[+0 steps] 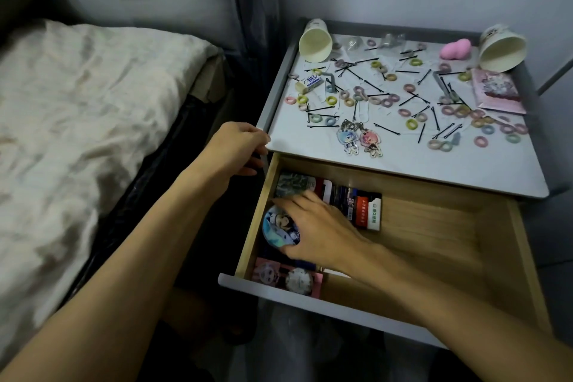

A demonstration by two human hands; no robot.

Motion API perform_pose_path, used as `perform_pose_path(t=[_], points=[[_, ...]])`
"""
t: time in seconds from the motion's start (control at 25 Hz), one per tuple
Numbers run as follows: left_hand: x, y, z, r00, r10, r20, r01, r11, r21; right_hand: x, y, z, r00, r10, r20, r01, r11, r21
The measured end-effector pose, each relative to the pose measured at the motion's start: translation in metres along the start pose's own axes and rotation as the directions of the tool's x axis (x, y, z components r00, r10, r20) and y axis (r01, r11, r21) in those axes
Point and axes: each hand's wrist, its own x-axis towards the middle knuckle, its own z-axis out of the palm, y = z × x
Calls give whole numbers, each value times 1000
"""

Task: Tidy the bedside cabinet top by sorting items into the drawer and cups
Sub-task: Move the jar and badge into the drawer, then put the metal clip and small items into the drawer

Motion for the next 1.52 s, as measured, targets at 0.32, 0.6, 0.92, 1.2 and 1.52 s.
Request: perform_pose_path(t=[0.32, 0.6, 0.92, 1.2, 1.52], points=[[0, 0, 3, 1000, 3, 21, -3, 1000, -16, 5, 7, 5, 1000, 21, 19, -22, 997, 68], [1, -1, 6, 999, 22, 44, -23, 999, 22, 4, 7, 0, 996, 73, 42, -79, 980, 185], [3, -2, 27, 988, 143, 55, -147, 985, 95, -15, 48, -80, 907, 348, -237, -237, 888, 394], [46, 40, 79, 934, 355, 49, -352, 883, 311, -15, 141, -135, 745, 563, -357, -459, 821, 339], [150, 77, 138, 901, 433, 33, -318, 604, 730, -13, 208, -151, 773, 554, -308, -541, 830, 135]])
